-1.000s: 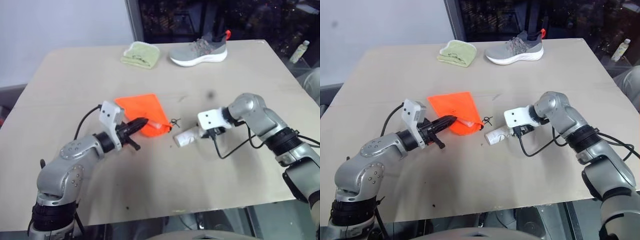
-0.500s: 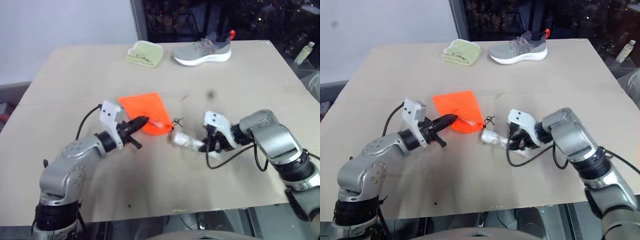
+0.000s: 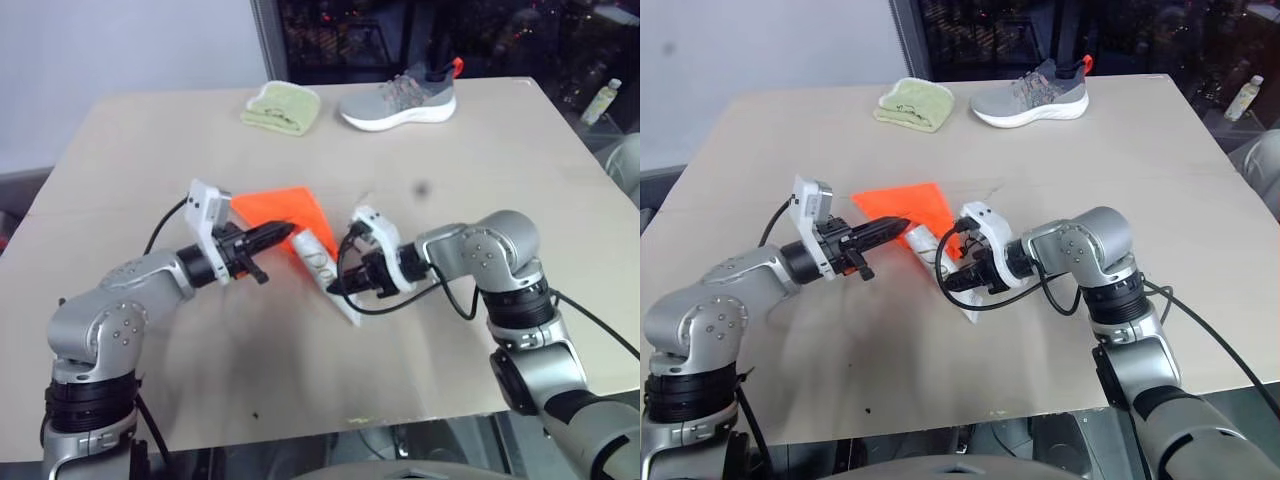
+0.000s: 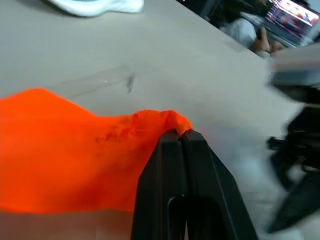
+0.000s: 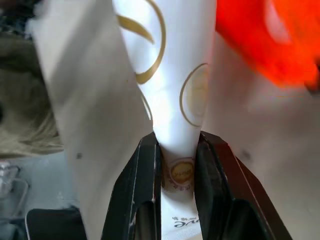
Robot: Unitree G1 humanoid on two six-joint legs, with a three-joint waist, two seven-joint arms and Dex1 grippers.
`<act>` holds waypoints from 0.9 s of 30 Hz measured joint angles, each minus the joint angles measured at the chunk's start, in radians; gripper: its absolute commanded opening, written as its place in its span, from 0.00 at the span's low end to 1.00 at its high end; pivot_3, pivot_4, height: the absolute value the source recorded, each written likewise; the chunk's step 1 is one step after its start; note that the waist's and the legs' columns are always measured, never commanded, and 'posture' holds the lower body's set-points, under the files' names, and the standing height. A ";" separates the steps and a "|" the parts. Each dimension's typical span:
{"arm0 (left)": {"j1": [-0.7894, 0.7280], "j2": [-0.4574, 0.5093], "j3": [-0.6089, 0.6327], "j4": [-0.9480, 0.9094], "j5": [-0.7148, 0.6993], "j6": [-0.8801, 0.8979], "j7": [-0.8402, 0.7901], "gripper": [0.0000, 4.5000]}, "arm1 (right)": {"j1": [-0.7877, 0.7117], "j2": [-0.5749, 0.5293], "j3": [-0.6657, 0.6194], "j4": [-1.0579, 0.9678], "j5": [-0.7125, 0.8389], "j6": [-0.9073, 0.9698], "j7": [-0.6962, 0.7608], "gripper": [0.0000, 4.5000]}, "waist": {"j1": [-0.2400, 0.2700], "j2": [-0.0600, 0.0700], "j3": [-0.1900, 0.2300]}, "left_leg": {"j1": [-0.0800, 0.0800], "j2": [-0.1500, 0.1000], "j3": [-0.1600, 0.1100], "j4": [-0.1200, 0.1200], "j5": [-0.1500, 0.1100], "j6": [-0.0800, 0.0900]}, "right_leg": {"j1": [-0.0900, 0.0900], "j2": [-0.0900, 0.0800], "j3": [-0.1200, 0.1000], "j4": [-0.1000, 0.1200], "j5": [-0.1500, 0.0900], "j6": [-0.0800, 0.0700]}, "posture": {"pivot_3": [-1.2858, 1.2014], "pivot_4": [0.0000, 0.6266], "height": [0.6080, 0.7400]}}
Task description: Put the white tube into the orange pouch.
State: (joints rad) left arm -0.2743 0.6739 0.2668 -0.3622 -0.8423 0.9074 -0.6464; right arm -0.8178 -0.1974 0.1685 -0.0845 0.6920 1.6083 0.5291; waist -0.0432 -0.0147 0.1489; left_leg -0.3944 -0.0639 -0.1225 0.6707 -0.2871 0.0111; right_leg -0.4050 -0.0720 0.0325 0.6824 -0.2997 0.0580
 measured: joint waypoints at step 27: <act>0.121 0.073 -0.039 -0.022 0.114 -0.153 -0.137 0.00 | -0.236 -0.089 0.128 0.348 0.408 0.001 -0.312 0.20 | -0.003 0.001 0.000 | -0.003 0.000 -0.001 -0.001 0.000 0.000 | -0.003 0.001 0.000 0.000 0.000 0.000 | 0.52 0.24 1.00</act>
State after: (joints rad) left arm -0.1535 0.7472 0.2280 -0.3843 -0.7286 0.7541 -0.7834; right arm -1.0534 -0.2864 0.2966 0.2631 1.0998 1.6088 0.2169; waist -0.0459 -0.0139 0.1494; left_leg -0.3975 -0.0636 -0.1231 0.6701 -0.2871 0.0112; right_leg -0.4075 -0.0713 0.0329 0.6823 -0.2997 0.0580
